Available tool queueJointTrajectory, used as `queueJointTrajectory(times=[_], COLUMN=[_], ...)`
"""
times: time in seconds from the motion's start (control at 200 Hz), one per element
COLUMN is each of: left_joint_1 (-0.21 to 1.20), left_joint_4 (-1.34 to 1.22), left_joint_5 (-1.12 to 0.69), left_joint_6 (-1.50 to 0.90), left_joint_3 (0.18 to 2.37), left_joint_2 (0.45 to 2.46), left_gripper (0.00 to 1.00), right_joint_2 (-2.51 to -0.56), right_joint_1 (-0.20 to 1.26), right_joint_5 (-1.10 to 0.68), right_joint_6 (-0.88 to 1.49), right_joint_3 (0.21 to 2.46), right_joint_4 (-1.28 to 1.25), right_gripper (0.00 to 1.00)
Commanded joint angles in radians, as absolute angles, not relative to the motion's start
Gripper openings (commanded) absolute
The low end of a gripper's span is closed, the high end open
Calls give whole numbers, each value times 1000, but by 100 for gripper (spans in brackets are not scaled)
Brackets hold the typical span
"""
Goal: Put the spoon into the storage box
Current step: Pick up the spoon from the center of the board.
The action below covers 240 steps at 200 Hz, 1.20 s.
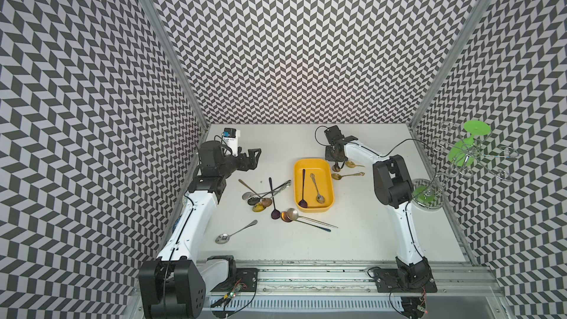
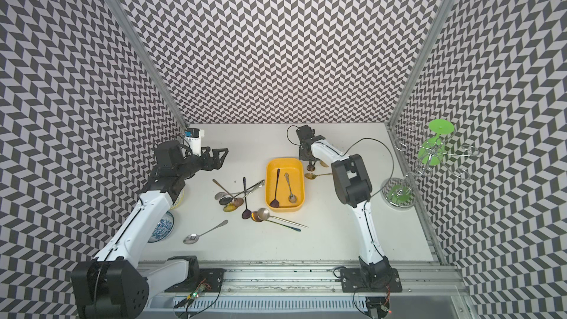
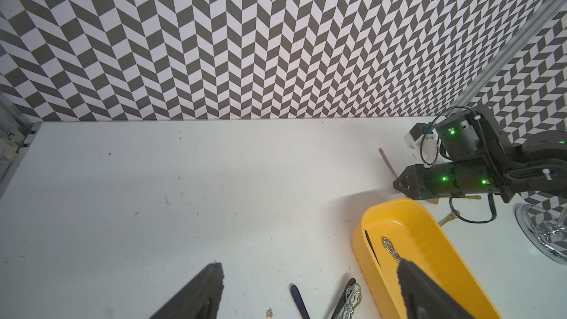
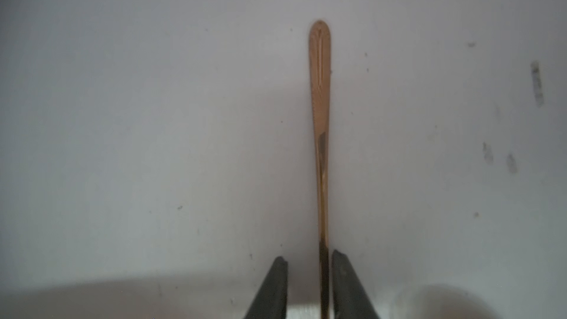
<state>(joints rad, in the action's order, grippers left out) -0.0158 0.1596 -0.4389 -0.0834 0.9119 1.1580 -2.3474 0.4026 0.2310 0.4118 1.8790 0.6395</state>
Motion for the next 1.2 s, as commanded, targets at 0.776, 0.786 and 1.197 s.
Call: queueJointTrajectory(times=[0.776,0.786,1.197], left_joint_1=[-15,-15,-1], left_joint_4=[199,202,323], left_joint_5=[-436,-436,-400], left_joint_6=[-6,-5,31], left_joint_3=[884,885,861], left_joint_2=[1118,1118,1098], left_gripper=[96,96,96], right_joint_2=[-1873,-1865,-1657], right_joint_1=[460,462,617], right_joint_5=[256,255,195], right_joint_6=[418,420,548], right_joint_3=[1562,1559,1407], right_joint_4=[643,644,629], right_gripper=[0,0,0])
